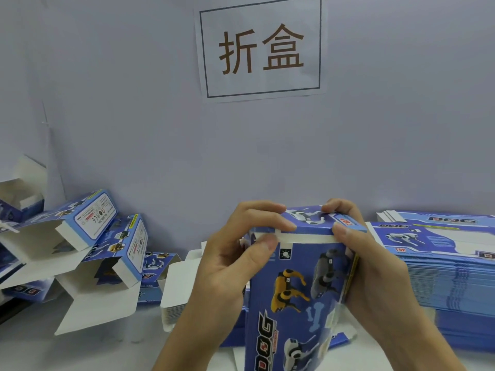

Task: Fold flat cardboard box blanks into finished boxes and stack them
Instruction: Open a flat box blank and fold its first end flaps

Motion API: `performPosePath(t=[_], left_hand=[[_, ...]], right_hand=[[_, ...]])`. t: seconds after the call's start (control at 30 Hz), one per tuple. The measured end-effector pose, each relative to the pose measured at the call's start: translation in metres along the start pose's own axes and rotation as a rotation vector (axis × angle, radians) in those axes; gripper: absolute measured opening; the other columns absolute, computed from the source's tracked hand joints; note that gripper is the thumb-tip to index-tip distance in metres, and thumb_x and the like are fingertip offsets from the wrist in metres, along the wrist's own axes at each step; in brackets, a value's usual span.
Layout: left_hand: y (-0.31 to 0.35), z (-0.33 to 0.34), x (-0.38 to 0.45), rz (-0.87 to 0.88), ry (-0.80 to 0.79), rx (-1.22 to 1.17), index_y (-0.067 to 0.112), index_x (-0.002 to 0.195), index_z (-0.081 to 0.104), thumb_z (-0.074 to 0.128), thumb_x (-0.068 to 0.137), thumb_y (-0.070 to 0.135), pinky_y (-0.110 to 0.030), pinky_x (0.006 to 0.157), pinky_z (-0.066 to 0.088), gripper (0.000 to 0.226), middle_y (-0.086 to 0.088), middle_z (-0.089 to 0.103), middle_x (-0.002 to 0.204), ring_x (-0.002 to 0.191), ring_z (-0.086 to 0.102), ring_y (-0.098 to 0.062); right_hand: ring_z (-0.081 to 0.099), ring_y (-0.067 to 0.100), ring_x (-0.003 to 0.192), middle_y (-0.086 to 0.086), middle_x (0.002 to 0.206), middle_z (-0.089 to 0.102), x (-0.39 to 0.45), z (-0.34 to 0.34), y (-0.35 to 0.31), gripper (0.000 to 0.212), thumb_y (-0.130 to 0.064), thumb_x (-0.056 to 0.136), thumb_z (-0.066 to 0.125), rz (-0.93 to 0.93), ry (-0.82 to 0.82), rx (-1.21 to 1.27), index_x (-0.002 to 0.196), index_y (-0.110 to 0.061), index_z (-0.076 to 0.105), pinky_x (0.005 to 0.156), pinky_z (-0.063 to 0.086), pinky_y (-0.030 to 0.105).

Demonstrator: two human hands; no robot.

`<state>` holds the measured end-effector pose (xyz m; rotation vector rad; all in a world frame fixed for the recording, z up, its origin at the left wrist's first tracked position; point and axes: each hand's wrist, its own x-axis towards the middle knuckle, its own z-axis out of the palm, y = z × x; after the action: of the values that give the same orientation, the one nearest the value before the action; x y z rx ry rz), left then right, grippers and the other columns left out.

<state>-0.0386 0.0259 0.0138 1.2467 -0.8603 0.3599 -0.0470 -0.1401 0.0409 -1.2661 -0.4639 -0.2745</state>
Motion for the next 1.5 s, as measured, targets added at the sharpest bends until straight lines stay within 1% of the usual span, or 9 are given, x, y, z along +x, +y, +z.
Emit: performPosePath(t=[0.27,0.47,0.57,0.67,0.73,0.83,1.3,1.4,1.5], left_hand=[[0.000,0.003,0.001,0.007,0.047,0.023,0.023,0.105,0.072,0.060,0.090,0.033,-0.040,0.072,0.061,0.021,-0.004,0.067,0.119,0.114,0.065,-0.035],[0.000,0.004,0.002,-0.027,0.102,-0.058,0.025,0.085,0.069,0.065,0.078,0.031,-0.032,0.066,0.060,0.010,-0.002,0.071,0.111,0.108,0.070,-0.028],[0.002,0.001,-0.002,0.006,0.035,-0.002,0.029,0.089,0.070,0.075,0.080,0.034,-0.036,0.073,0.060,0.011,0.000,0.068,0.118,0.117,0.064,-0.030],[0.004,0.001,-0.003,0.033,0.003,0.066,0.029,0.095,0.069,0.077,0.079,0.041,-0.038,0.072,0.062,0.022,0.003,0.065,0.125,0.121,0.062,-0.029],[0.004,0.002,-0.001,0.077,0.047,0.117,0.027,0.095,0.068,0.072,0.082,0.037,-0.036,0.071,0.062,0.017,0.002,0.067,0.122,0.119,0.064,-0.028],[0.005,0.003,0.001,0.104,0.119,0.166,0.024,0.094,0.066,0.064,0.085,0.032,-0.034,0.067,0.063,0.013,0.002,0.070,0.117,0.114,0.066,-0.025],[-0.001,0.005,0.003,0.116,0.206,0.311,0.033,0.088,0.063,0.070,0.083,0.041,-0.027,0.059,0.061,0.012,0.015,0.067,0.116,0.102,0.071,-0.015],[0.003,-0.004,0.002,0.058,0.184,0.448,0.035,0.102,0.067,0.084,0.068,0.044,-0.026,0.058,0.061,0.039,0.007,0.070,0.113,0.089,0.075,-0.014],[0.005,-0.010,0.007,0.140,0.417,0.411,0.027,0.098,0.071,0.079,0.069,0.039,-0.033,0.052,0.060,0.032,-0.002,0.073,0.089,0.066,0.074,-0.020]], right_hand=[[0.058,-0.005,0.041,-0.014,0.041,0.058,0.003,0.001,0.002,0.049,0.024,0.095,0.020,0.005,-0.046,-0.067,0.083,-0.019,0.040,0.045,0.044,0.010],[0.067,0.013,0.060,0.011,0.070,0.065,-0.005,-0.003,0.008,0.023,0.012,0.090,0.042,0.033,-0.070,0.187,0.088,-0.011,0.047,0.054,0.054,0.027],[0.069,0.013,0.061,0.001,0.069,0.071,0.000,-0.012,0.015,0.024,0.011,0.084,0.056,0.022,-0.115,0.233,0.089,-0.010,0.048,0.052,0.056,0.024],[0.067,-0.004,0.057,-0.018,0.061,0.069,0.009,-0.018,0.021,0.033,0.020,0.096,0.037,-0.049,-0.028,0.261,0.088,-0.011,0.046,0.051,0.050,0.011],[0.074,0.006,0.079,-0.012,0.087,0.076,0.005,-0.020,0.029,0.012,-0.007,0.091,0.067,-0.106,-0.054,0.250,0.095,-0.009,0.055,0.059,0.057,0.019],[0.062,0.037,0.121,0.006,0.136,0.059,-0.008,-0.023,0.035,0.050,-0.052,0.057,0.092,-0.107,-0.064,0.147,0.092,-0.024,0.072,0.076,0.061,0.046],[0.069,0.032,0.109,0.000,0.136,0.062,-0.001,-0.018,0.036,0.049,-0.058,0.055,0.090,-0.135,-0.001,0.157,0.079,-0.017,0.075,0.068,0.061,0.039],[0.065,0.028,0.119,-0.003,0.133,0.063,0.000,-0.013,0.038,0.048,-0.061,0.062,0.085,-0.183,-0.007,0.066,0.090,-0.023,0.076,0.080,0.060,0.045],[0.058,0.016,0.126,-0.012,0.133,0.062,0.000,-0.005,0.041,0.049,-0.061,0.073,0.073,-0.264,0.034,-0.119,0.118,-0.044,0.064,0.096,0.052,0.040]])
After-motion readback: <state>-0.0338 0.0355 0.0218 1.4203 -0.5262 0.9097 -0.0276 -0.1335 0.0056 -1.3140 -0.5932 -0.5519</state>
